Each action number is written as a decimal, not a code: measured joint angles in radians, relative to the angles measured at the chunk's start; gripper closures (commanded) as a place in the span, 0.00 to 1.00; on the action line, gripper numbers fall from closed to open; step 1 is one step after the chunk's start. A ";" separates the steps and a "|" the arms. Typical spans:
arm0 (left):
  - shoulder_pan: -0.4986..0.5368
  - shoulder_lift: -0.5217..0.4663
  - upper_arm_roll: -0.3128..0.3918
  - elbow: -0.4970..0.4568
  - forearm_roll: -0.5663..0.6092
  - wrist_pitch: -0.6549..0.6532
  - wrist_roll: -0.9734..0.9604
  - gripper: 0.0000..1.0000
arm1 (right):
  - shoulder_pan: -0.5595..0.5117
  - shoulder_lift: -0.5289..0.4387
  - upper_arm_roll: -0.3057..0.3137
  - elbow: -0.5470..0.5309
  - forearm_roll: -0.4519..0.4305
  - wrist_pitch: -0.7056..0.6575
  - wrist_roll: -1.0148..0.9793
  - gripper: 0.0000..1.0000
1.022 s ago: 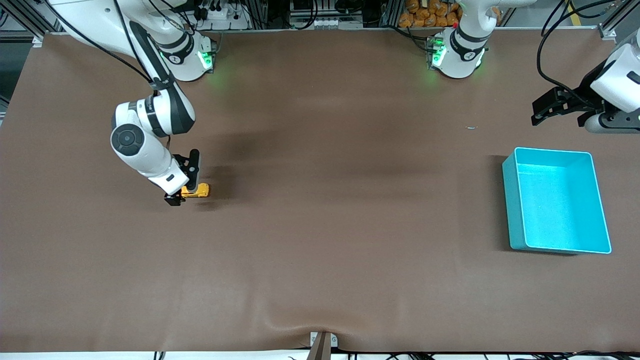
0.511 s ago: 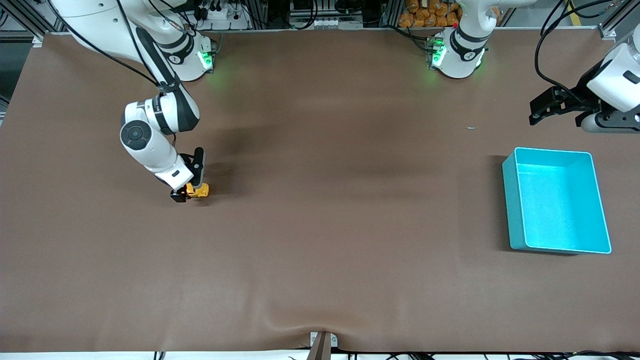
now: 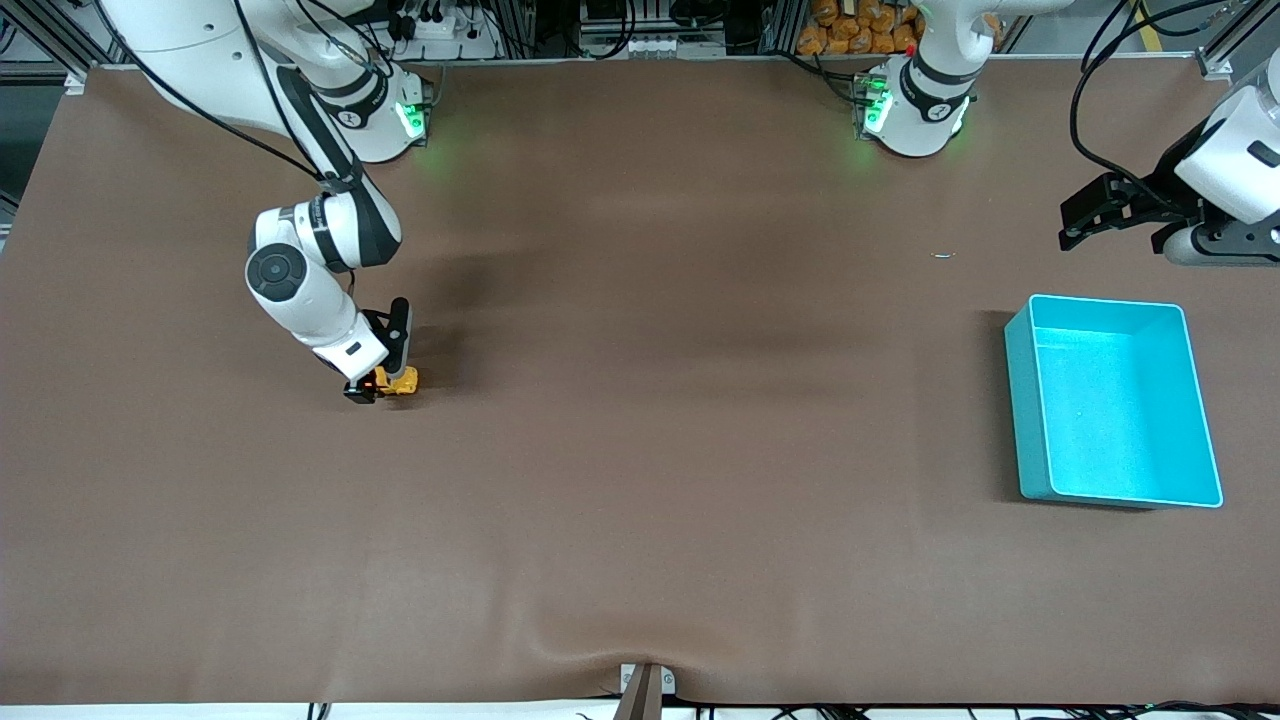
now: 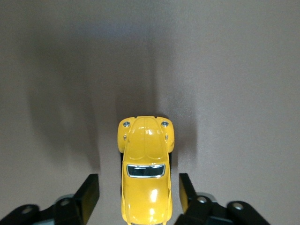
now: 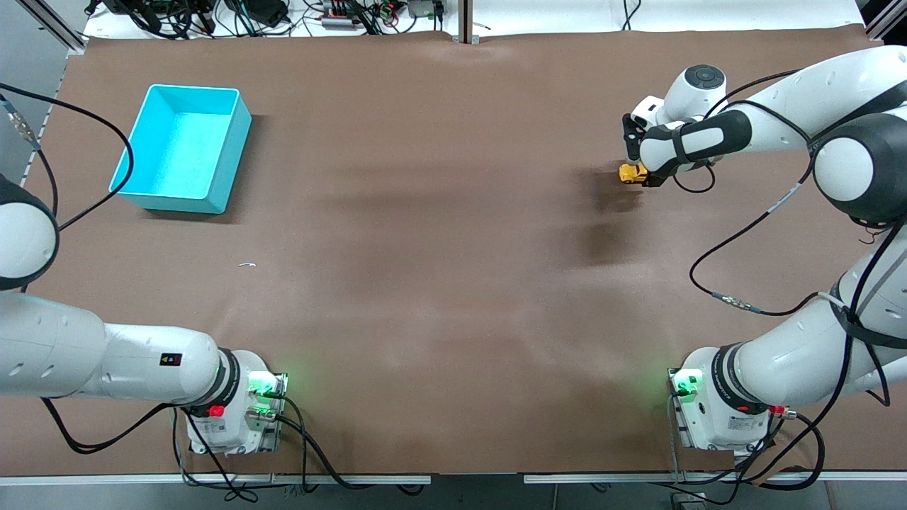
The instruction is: Wind and store yellow beetle car
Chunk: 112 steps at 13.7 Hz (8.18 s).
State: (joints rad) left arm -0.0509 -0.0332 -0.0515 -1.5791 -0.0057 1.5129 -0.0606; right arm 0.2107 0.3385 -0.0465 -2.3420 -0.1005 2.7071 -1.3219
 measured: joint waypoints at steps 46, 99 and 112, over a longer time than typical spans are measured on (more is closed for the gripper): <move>0.057 0.057 0.014 0.001 0.000 0.096 0.000 0.00 | -0.286 0.011 -0.007 0.004 0.000 0.007 -0.250 0.65; 0.195 0.044 -0.051 -0.837 -0.035 0.867 -1.140 0.00 | -0.338 -0.100 0.021 0.951 0.213 -1.182 0.998 0.00; 0.214 0.243 -0.051 -0.977 -0.035 1.293 -1.140 0.00 | -0.206 -0.198 0.034 0.967 0.132 -1.212 1.274 0.00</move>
State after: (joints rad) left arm 0.1627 0.2093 -0.1027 -2.5563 -0.0405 2.8057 -1.2003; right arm 0.0048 0.1401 -0.0125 -1.3755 0.0319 1.4955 -0.0479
